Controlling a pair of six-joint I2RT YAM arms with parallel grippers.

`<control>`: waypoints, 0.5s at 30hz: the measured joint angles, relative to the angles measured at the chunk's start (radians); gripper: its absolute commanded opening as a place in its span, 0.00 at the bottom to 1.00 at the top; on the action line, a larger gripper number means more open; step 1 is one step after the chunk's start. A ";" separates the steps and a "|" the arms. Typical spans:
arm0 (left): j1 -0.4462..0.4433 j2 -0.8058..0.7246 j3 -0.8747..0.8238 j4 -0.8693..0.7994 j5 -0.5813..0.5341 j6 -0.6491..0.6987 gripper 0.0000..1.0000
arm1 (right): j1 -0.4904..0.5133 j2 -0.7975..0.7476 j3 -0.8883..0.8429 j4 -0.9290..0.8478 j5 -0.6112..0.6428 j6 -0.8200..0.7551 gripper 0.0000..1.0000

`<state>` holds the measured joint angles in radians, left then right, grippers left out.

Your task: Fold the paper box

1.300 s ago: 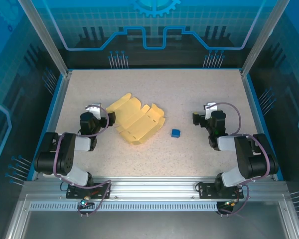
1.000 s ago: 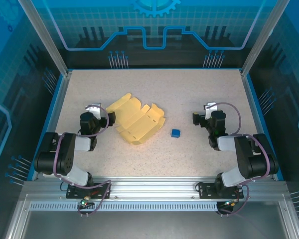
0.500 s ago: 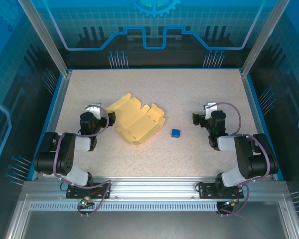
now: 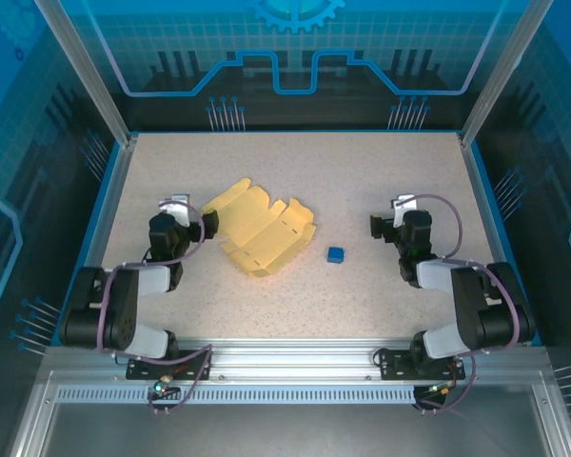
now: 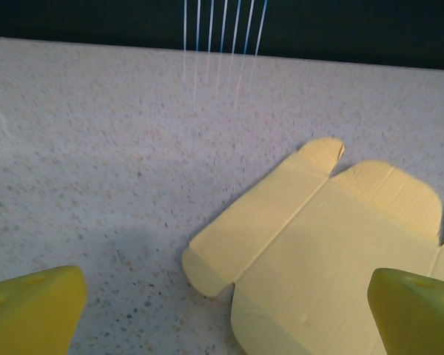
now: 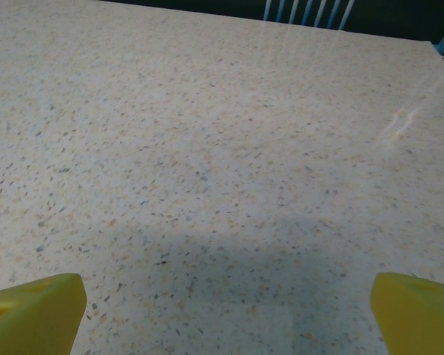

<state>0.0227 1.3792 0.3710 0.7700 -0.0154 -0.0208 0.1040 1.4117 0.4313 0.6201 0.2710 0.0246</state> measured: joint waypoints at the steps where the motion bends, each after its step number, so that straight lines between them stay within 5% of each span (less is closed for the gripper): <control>1: 0.000 -0.040 0.011 -0.042 -0.008 -0.015 0.99 | 0.001 -0.029 0.016 -0.037 0.018 0.012 1.00; 10: -0.004 -0.206 0.222 -0.428 0.093 -0.277 0.90 | 0.022 -0.283 0.212 -0.410 0.052 0.233 0.93; 15: -0.103 -0.206 0.224 -0.553 0.159 -0.375 0.91 | 0.280 -0.237 0.323 -0.599 0.012 0.310 0.87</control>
<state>-0.0799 1.1732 0.5949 0.2173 0.1432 -0.3954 0.3836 1.1744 0.7547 0.0216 0.2829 0.3347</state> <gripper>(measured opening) 0.905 0.899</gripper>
